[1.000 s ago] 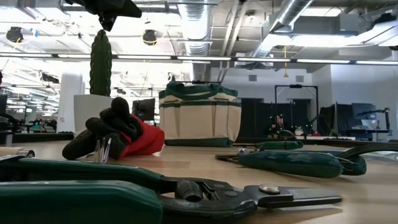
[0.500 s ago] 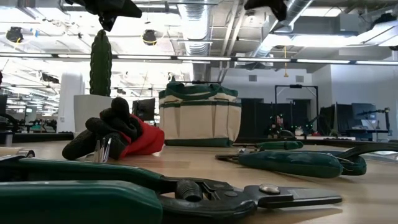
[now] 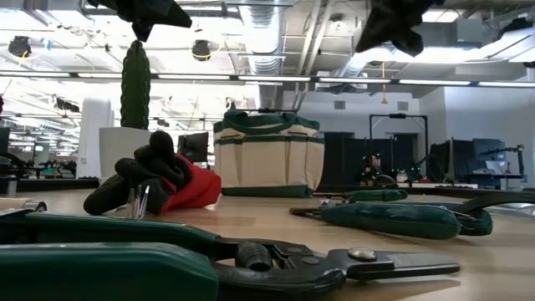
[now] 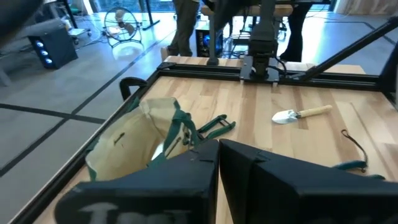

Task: Pick & Place Garden tools in Gardening bag
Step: Put the top garden pruner into the gardening bag

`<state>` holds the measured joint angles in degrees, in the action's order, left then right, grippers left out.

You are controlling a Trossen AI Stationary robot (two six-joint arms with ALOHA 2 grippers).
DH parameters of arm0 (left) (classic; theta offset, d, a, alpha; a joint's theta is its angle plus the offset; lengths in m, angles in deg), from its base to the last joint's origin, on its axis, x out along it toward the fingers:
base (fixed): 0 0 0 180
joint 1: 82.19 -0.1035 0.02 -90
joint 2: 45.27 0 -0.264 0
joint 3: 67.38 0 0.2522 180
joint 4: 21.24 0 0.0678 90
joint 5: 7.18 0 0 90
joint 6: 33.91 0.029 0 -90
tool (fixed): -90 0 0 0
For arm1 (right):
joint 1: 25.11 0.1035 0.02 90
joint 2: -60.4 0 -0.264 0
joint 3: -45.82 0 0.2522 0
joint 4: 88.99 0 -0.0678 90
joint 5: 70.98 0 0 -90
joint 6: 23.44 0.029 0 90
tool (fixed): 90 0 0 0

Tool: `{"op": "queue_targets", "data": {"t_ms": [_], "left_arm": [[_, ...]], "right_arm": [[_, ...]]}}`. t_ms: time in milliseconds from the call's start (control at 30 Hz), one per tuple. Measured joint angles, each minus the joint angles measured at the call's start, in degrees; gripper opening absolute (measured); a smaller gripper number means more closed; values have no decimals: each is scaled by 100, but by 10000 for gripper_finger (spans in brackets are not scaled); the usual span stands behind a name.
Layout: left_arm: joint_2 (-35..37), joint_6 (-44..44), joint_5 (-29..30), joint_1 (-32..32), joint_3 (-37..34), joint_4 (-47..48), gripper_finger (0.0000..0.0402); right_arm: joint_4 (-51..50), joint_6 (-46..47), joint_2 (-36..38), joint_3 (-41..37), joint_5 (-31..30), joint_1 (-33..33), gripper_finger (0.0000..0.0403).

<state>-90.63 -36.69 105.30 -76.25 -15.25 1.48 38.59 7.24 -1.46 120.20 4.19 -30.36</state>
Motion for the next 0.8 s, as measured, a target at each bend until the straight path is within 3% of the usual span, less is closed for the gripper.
{"op": "queue_targets", "data": {"t_ms": [367,800], "left_arm": [[0,4,692,-2,0,-26,4],[0,2,772,-2,0,-48,4]], "right_arm": [[-593,825,-459,0,-347,590,0],[-573,839,-1117,0,-339,752,0]]}}
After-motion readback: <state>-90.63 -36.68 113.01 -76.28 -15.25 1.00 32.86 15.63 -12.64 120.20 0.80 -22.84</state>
